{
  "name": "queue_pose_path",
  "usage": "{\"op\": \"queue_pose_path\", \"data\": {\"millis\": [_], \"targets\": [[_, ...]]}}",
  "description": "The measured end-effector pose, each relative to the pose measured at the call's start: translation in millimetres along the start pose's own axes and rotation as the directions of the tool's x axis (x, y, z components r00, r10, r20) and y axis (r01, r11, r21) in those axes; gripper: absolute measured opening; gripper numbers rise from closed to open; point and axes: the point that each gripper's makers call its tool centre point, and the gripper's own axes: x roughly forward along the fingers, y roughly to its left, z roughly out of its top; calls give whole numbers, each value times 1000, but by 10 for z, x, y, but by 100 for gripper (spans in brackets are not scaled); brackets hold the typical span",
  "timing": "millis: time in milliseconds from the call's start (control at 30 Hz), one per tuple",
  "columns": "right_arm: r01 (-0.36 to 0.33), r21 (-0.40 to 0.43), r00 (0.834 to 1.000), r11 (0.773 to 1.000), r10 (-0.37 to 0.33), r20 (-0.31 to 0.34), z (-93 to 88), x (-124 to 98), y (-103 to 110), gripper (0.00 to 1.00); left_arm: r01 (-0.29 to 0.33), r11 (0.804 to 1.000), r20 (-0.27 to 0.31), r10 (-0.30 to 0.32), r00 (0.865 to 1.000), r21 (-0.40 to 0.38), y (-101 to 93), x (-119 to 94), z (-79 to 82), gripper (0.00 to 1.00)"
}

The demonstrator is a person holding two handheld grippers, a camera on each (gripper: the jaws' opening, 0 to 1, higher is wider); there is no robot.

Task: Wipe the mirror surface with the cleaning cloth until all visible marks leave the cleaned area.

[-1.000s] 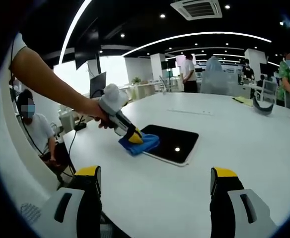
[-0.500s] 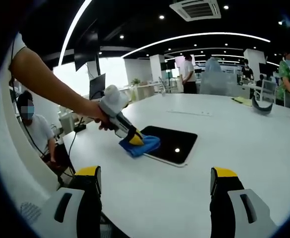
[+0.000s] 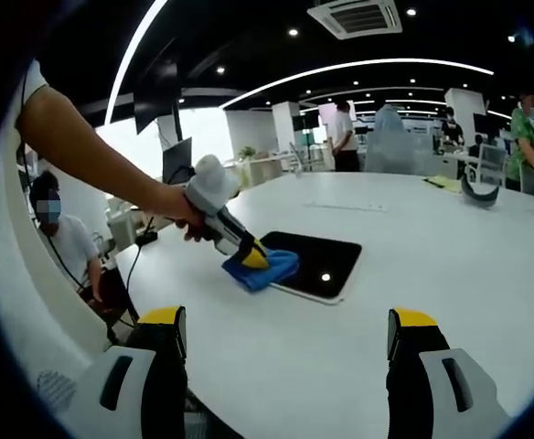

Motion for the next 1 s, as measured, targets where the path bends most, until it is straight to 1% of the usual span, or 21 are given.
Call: {"op": "queue_pose_path", "data": {"millis": [467, 600, 667, 1000], "targets": [[8, -1, 1000, 1000, -8, 9, 17, -21, 0, 91, 4, 1000, -9, -4, 1000, 8, -105, 66, 69, 10], [10, -1, 1000, 1000, -10, 13, 29, -32, 5, 91, 7, 1000, -10, -8, 1000, -14, -129, 84, 89, 10], [10, -3, 1000, 1000, -10, 15, 36, -34, 6, 91, 7, 999, -12, -8, 1000, -38, -137, 96, 101, 10], [13, 2, 1000, 1000, -13, 21, 45, -37, -9, 91, 8, 998, -31, -10, 999, -55, -203, 138, 150, 11]]}}
